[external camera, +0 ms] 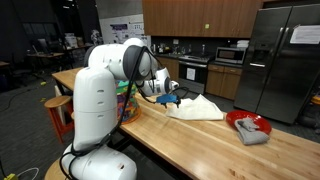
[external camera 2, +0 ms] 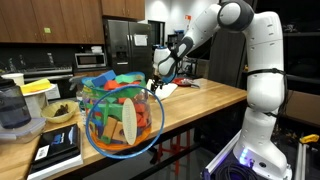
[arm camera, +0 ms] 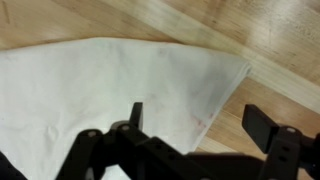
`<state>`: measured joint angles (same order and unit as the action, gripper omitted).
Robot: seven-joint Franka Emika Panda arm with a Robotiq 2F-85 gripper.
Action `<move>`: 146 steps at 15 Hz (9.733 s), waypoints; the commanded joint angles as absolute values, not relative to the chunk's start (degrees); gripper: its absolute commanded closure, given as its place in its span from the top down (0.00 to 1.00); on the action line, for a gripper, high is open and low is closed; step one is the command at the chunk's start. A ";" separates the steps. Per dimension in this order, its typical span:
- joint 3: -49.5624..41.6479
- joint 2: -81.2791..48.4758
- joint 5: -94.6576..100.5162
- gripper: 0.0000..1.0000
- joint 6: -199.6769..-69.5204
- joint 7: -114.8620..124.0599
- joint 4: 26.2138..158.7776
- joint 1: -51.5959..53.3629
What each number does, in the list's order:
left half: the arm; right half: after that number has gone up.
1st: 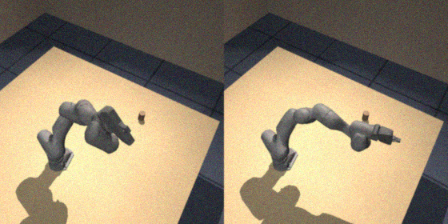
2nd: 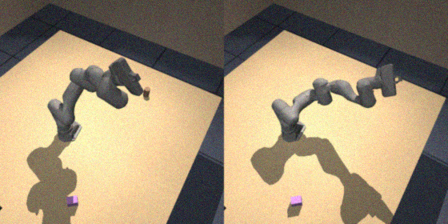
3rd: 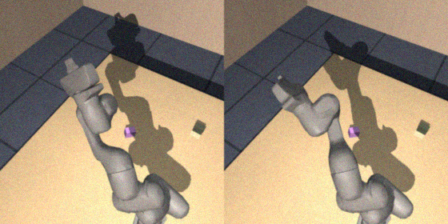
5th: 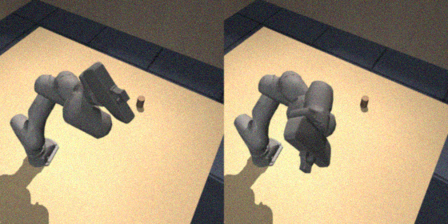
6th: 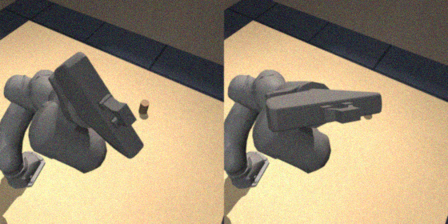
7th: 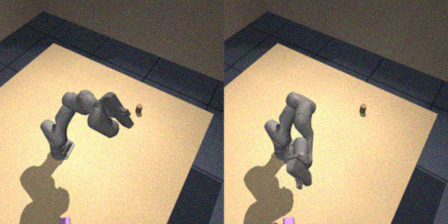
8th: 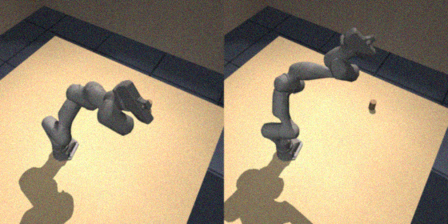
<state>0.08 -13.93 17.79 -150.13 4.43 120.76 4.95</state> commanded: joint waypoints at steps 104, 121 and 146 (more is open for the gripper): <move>-11.52 11.80 -7.14 0.01 -156.53 -10.99 150.31 -8.14; -27.21 6.06 -13.78 0.01 -158.22 -29.48 151.14 -11.34; 5.75 4.30 0.44 0.01 -164.68 -0.38 141.70 4.88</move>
